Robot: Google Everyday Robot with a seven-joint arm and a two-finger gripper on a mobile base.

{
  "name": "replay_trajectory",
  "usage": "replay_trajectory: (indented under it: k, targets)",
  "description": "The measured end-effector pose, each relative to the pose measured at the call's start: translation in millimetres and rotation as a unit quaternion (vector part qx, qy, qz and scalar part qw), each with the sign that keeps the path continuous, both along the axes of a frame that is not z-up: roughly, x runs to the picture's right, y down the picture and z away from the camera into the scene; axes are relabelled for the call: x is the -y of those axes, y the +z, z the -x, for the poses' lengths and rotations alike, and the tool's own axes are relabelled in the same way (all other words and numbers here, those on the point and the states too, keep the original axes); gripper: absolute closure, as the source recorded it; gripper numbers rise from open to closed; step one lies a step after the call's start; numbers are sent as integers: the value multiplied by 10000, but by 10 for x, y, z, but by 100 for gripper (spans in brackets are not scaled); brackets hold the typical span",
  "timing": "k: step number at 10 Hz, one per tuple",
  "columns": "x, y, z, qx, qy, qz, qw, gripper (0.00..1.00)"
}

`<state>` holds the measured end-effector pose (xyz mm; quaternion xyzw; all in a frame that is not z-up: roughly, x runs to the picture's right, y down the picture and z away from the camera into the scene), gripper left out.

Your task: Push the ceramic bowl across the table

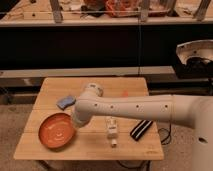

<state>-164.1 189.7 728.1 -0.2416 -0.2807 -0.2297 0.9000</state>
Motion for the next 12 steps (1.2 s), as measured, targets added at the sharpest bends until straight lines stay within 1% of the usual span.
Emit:
replay_trajectory:
  k: [3, 6, 7, 8, 10, 12]
  targets:
    - [-9, 87, 59, 74, -36, 78, 9999, 99]
    - [-134, 230, 167, 235, -136, 266, 9993, 99]
    - [-131, 250, 173, 249, -166, 302, 9991, 99]
    - [-147, 292, 230, 297, -221, 390, 9986, 99]
    - [-178, 343, 305, 362, -296, 476, 9978, 99]
    - [-185, 457, 333, 394, -427, 566, 9967, 99]
